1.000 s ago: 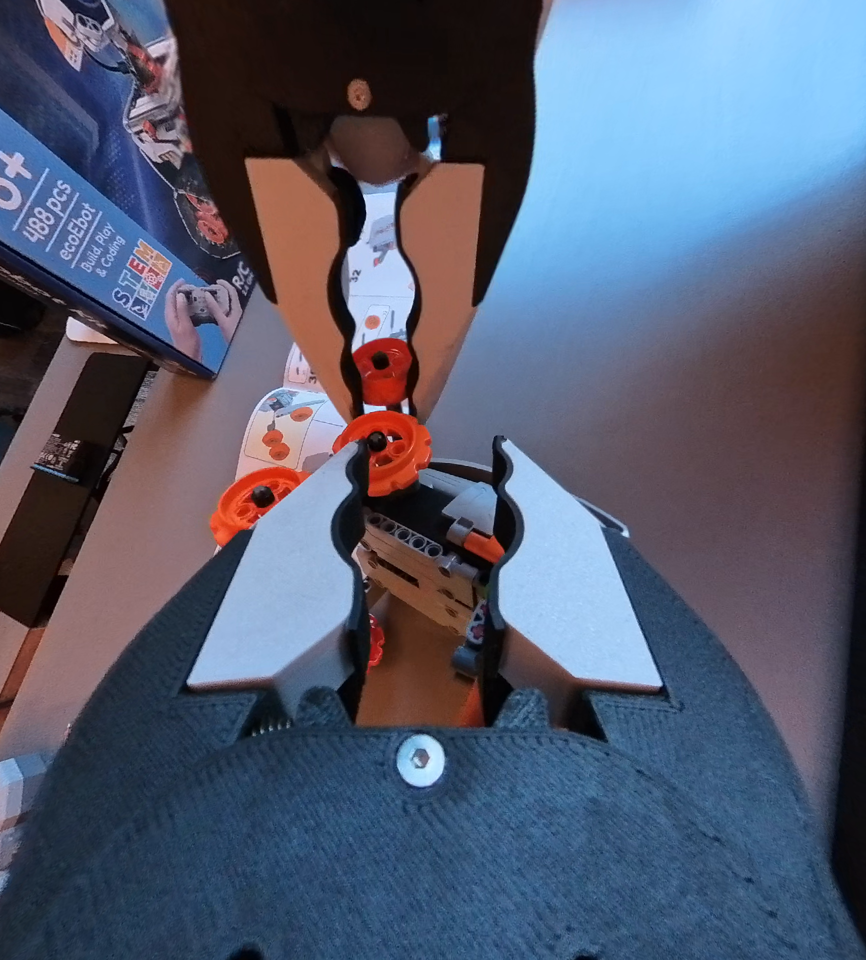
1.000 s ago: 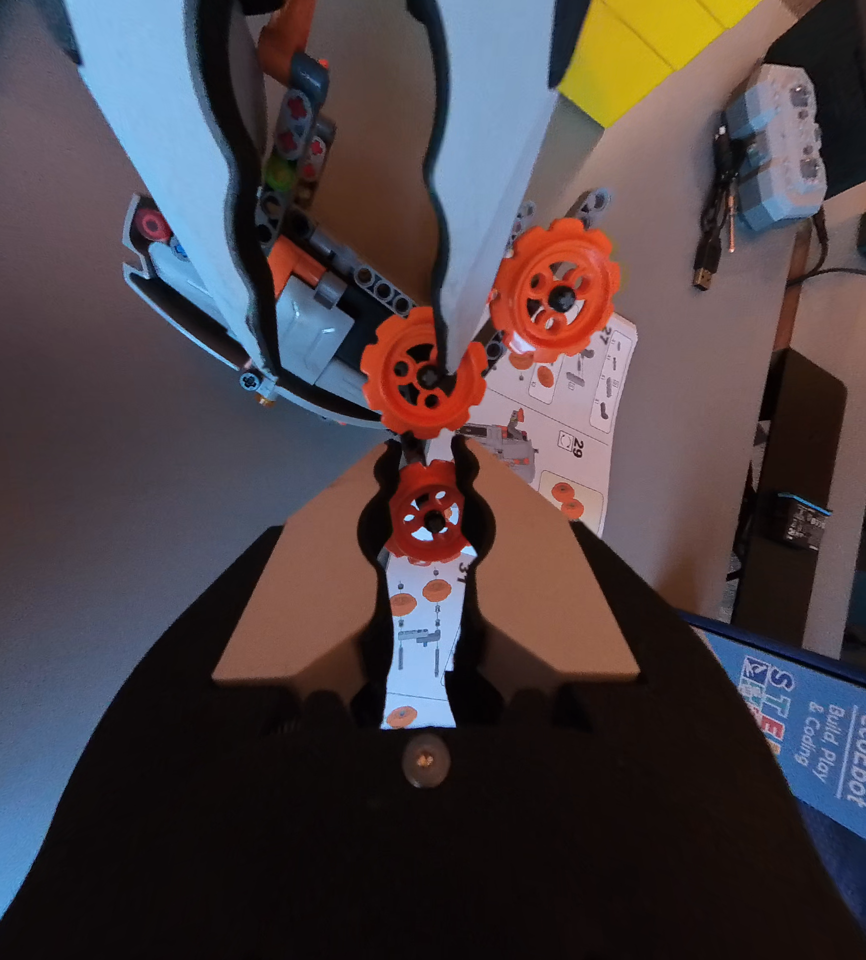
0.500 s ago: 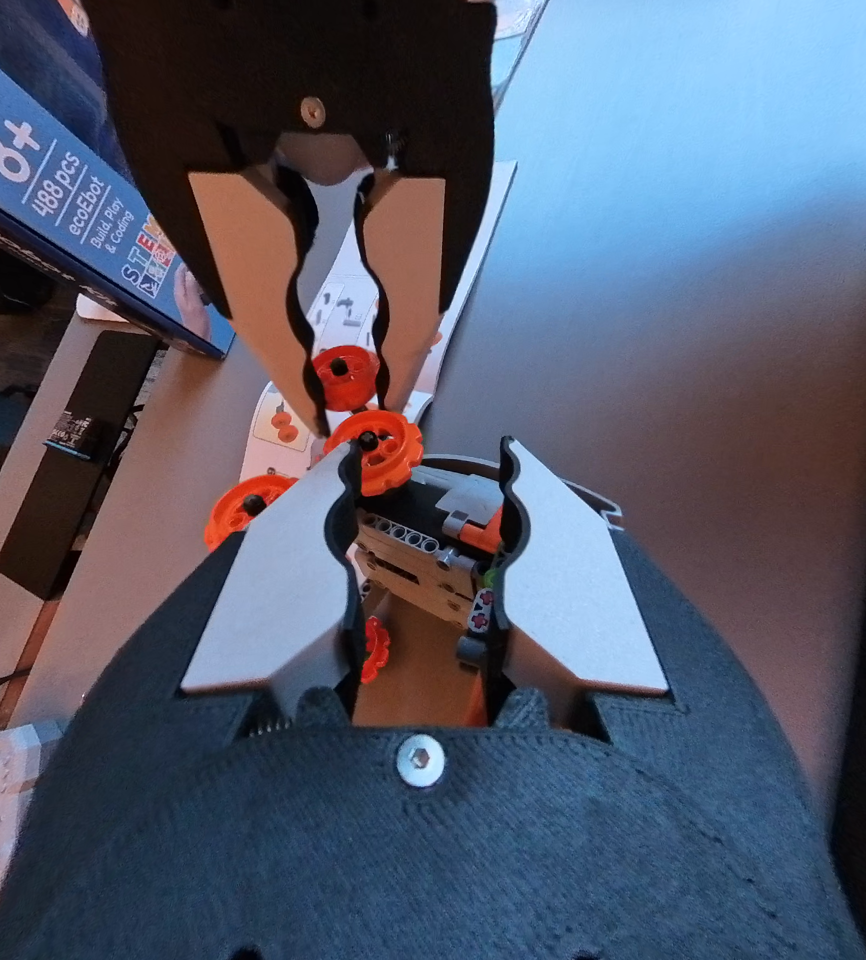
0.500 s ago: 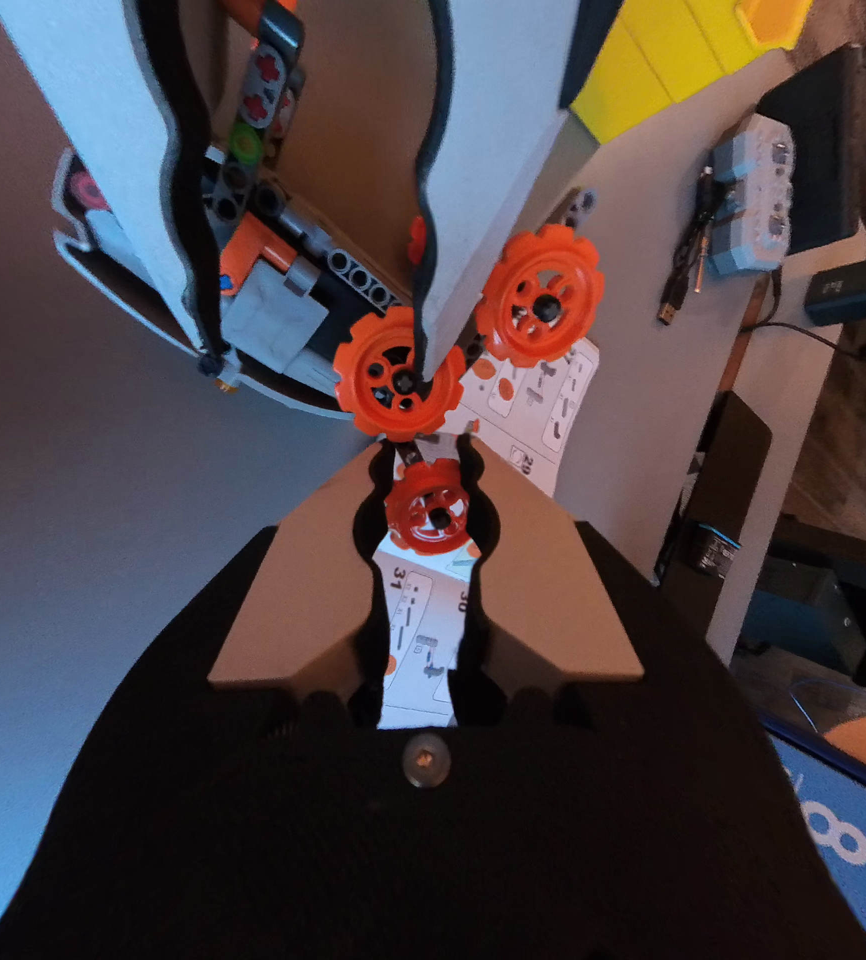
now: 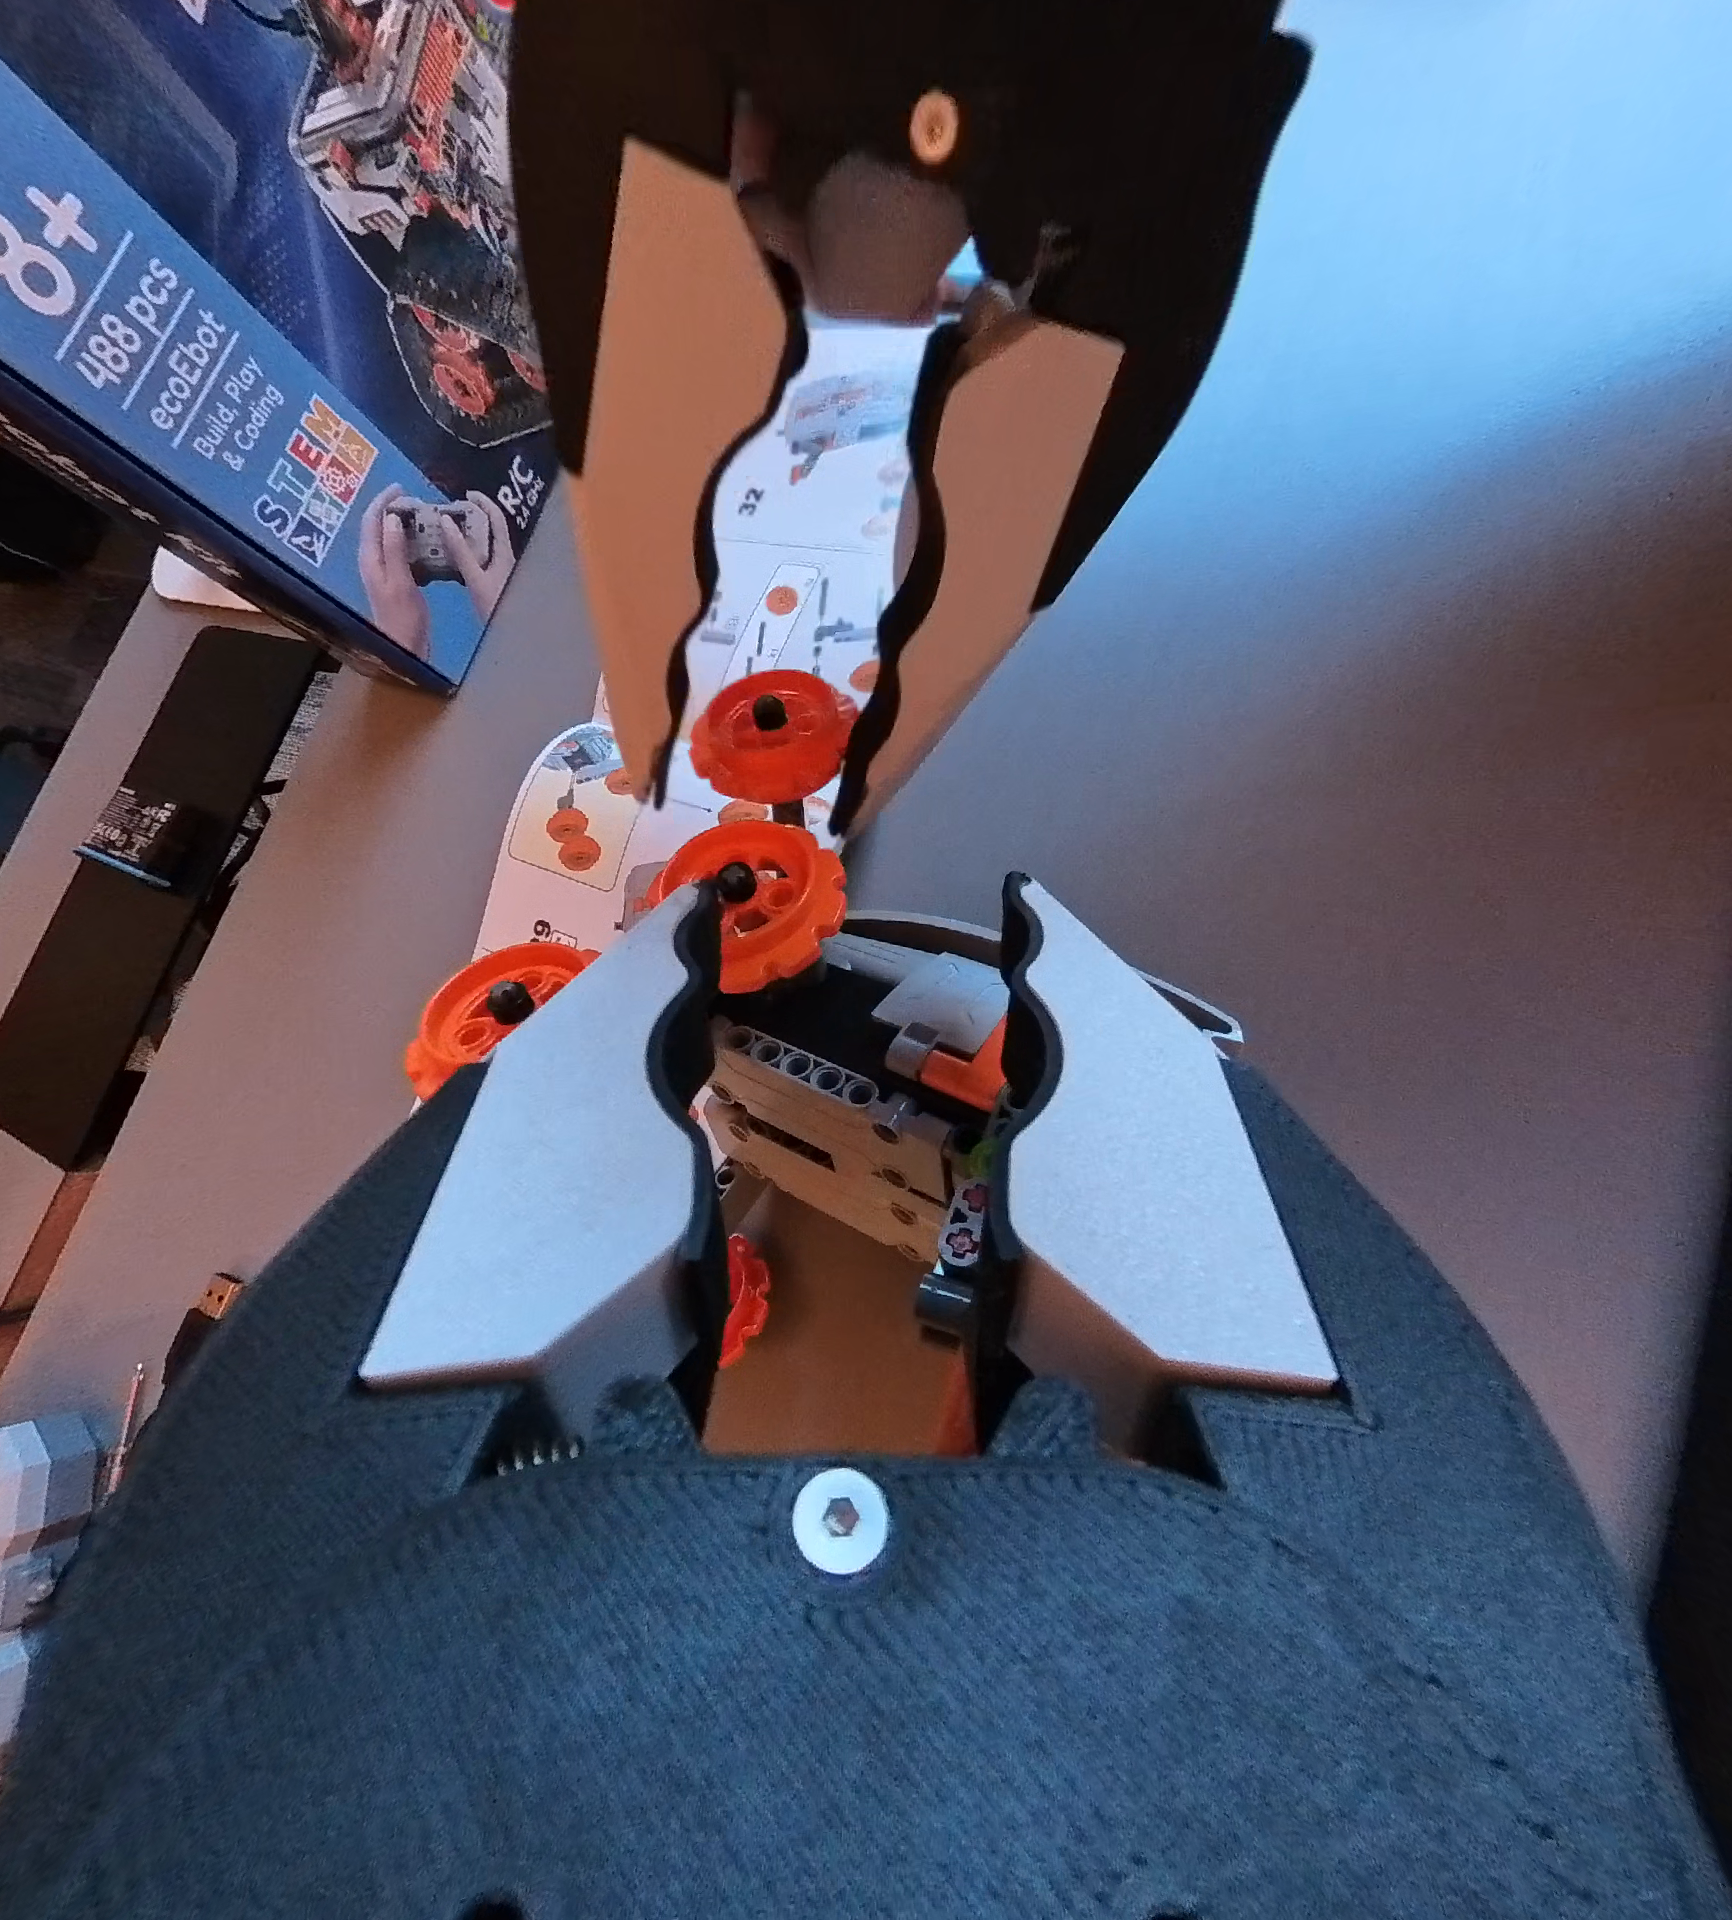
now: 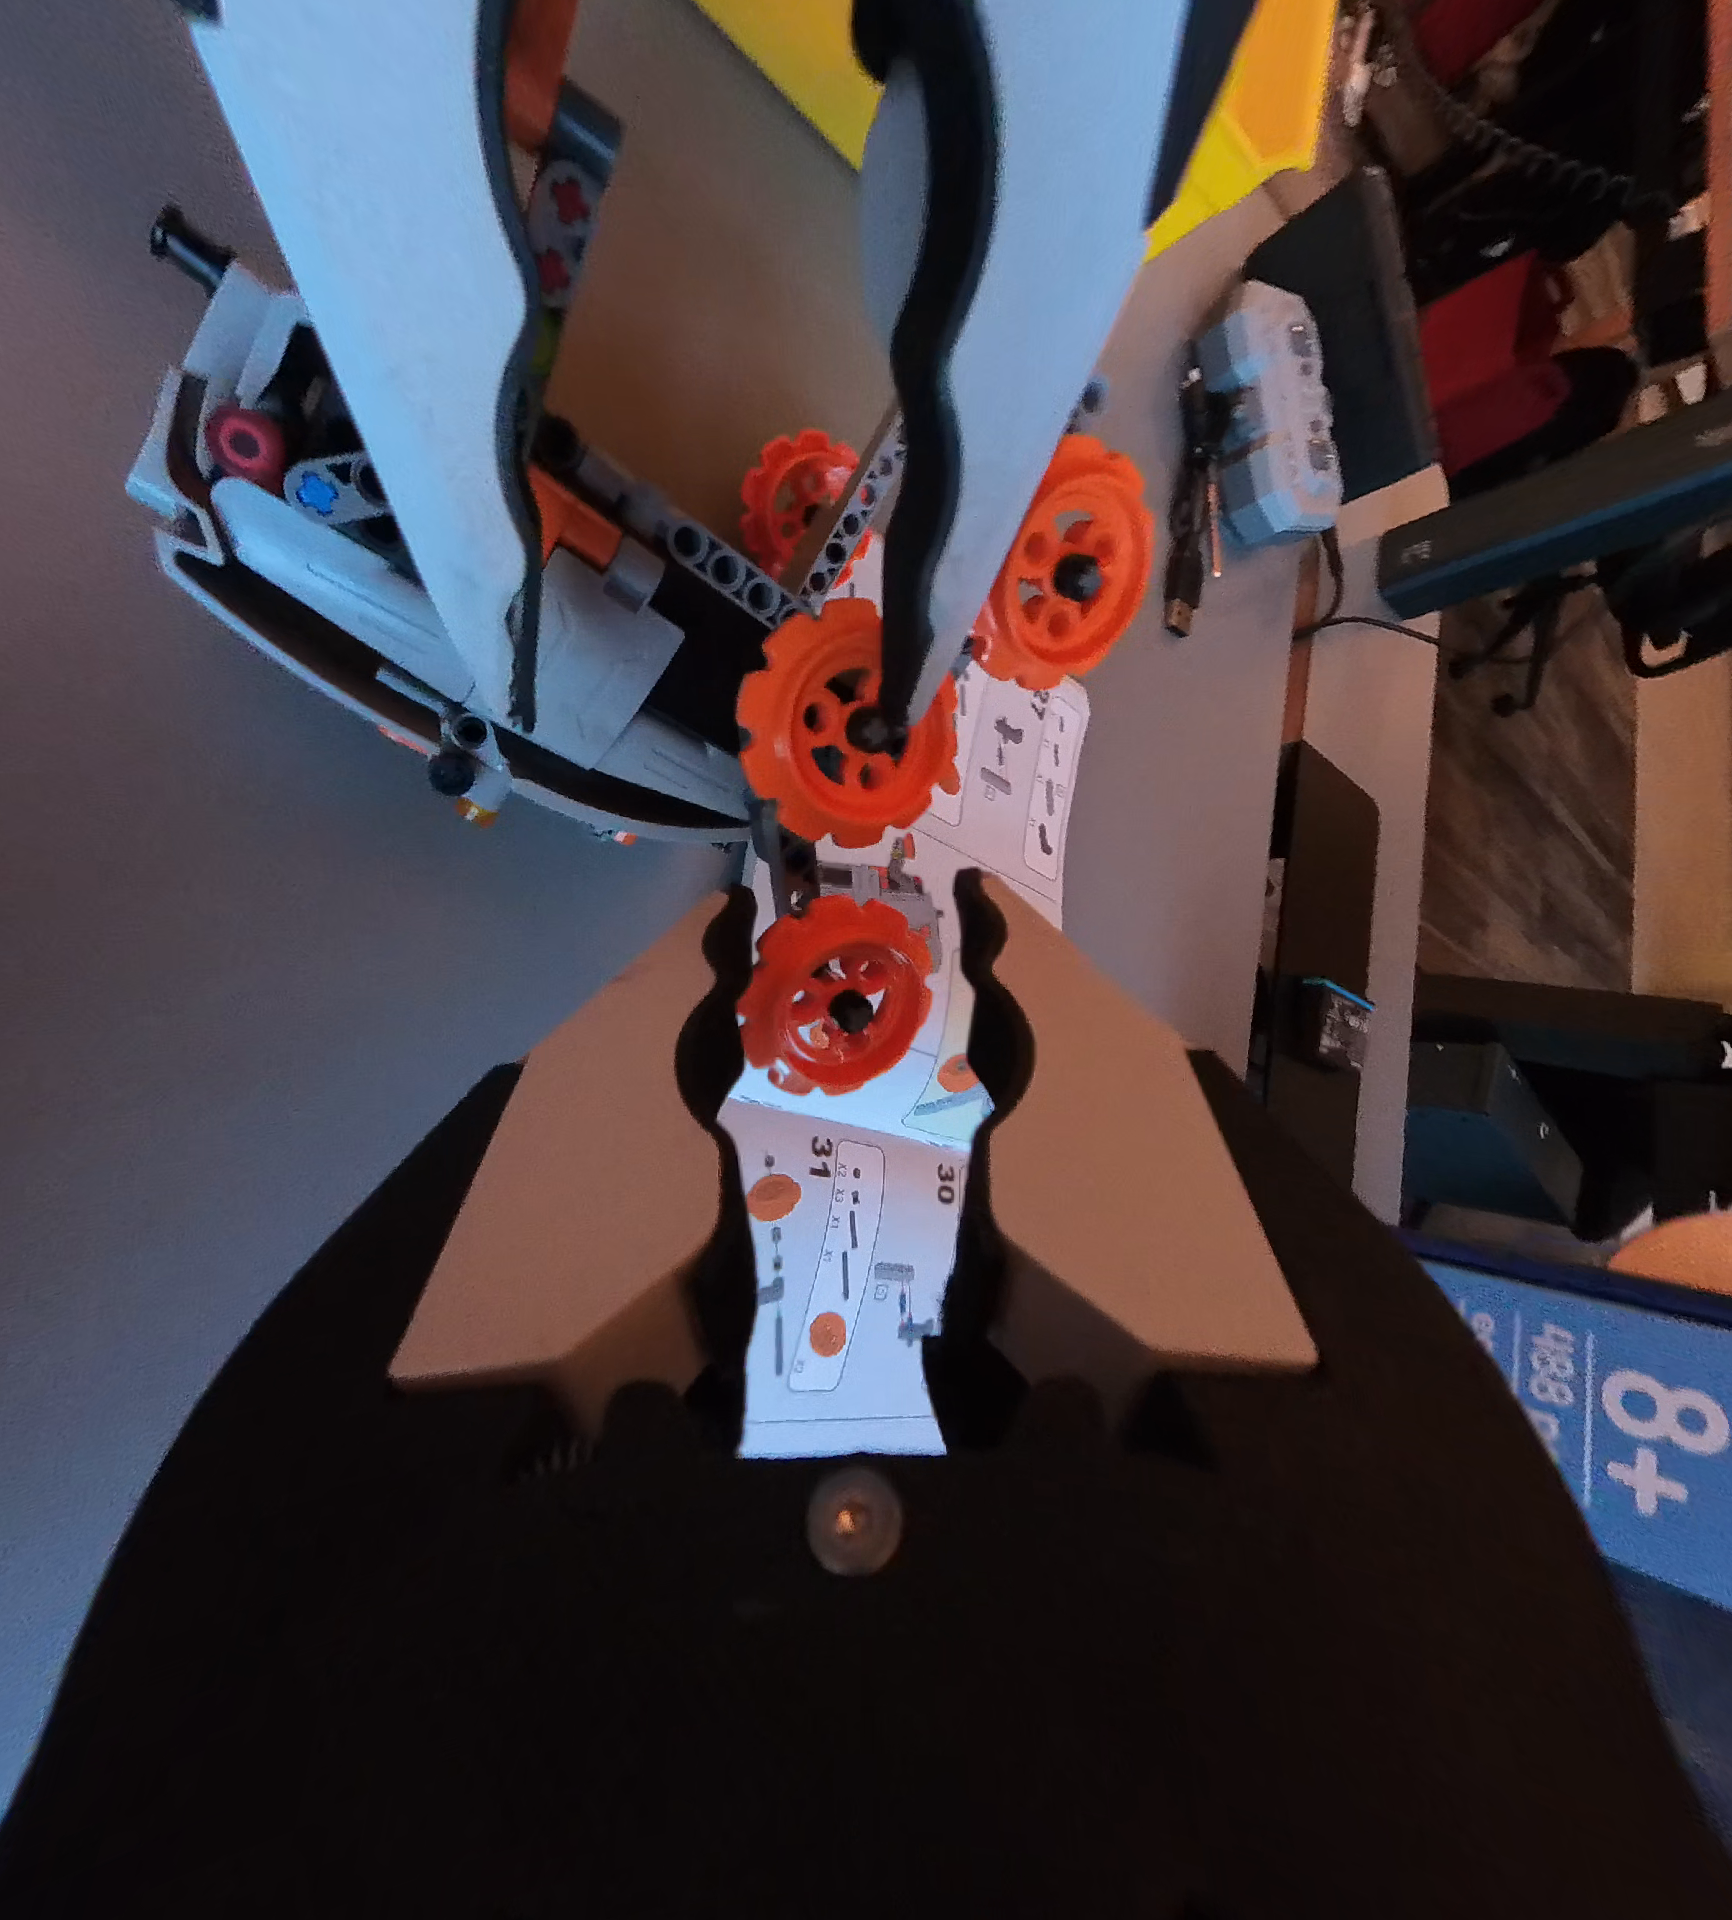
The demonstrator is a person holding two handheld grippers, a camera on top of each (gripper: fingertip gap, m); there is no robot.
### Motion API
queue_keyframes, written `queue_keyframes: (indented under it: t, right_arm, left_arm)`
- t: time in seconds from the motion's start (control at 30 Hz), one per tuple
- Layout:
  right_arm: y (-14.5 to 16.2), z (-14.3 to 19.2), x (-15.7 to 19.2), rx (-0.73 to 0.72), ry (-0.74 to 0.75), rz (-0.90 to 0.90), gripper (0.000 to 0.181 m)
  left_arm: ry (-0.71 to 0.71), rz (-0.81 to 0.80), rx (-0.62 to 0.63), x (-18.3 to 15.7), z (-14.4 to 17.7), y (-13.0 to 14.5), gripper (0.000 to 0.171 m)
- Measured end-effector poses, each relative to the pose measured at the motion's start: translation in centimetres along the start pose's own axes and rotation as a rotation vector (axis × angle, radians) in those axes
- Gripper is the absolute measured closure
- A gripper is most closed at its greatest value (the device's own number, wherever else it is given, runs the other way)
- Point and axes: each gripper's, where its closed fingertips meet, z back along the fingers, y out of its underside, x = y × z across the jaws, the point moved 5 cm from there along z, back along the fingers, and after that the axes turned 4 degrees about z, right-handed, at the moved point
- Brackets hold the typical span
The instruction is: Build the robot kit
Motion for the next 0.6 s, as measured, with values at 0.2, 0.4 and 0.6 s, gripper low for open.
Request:
queue_keyframes:
  t: [0.2, 0.4, 0.6]
  right_arm:
    - [-0.2, 4.0, 0.0, -0.116, 0.042, -0.513, 0.157]
    - [1.6, 2.3, 3.9, -0.106, -0.124, -1.015, 0.171]
    - [1.9, 0.1, 2.5, -0.227, -0.037, -1.161, 0.166]
  left_arm:
    - [0.002, -0.001, 0.001, 0.0, 0.0, 0.0, 0.118]
    - [0.005, 0.002, -0.001, 0.0, -0.1, 0.0, 0.118]
    - [0.002, 0.001, 0.012, 0.0, 0.0, -0.1, 0.118]
